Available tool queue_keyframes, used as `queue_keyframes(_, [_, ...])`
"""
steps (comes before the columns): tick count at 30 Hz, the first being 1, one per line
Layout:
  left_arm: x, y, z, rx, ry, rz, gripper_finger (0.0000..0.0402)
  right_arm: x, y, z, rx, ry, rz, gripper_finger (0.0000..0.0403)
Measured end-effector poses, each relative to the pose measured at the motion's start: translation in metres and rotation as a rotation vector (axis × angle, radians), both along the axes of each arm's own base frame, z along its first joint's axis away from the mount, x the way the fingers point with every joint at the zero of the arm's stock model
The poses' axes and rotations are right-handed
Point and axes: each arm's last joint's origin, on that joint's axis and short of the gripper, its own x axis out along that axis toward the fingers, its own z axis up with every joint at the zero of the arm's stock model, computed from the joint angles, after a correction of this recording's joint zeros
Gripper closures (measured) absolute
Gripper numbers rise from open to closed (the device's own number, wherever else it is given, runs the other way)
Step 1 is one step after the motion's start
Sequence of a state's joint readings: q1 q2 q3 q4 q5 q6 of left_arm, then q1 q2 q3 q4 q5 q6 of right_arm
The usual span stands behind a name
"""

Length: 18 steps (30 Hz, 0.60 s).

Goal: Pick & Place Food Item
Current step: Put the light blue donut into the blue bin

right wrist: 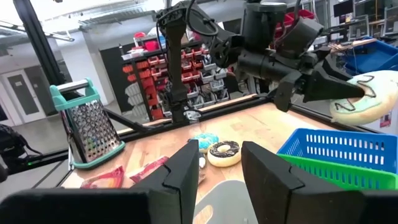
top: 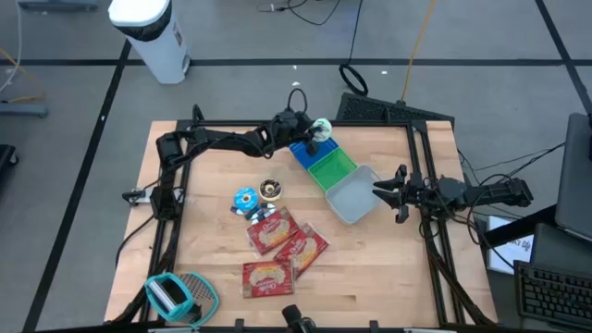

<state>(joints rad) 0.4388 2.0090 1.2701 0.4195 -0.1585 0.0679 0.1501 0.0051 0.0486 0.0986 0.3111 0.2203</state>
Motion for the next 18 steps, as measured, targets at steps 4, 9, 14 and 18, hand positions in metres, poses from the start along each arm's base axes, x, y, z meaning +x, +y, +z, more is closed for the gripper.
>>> queue_keyframes(4, [-0.002,-0.002,-0.006,-0.044,0.055,0.003,0.0325,0.0,0.0,0.0,0.002,0.001,0.0,0.0293])
queue_keyframes(9, [-0.008,0.007,-0.006,-0.071,0.068,-0.037,0.0325,0.0,0.0,0.0,0.003,0.001,0.0,0.0293])
queue_keyframes(14, [-0.027,0.024,-0.002,-0.202,0.0,-0.128,0.0325,0.0,0.0,0.0,0.003,0.002,0.001,0.0293])
queue_keyframes(18, [-0.046,0.027,-0.002,-0.226,-0.043,-0.173,0.0325,0.0,0.0,-0.001,0.002,0.006,0.002,0.0293])
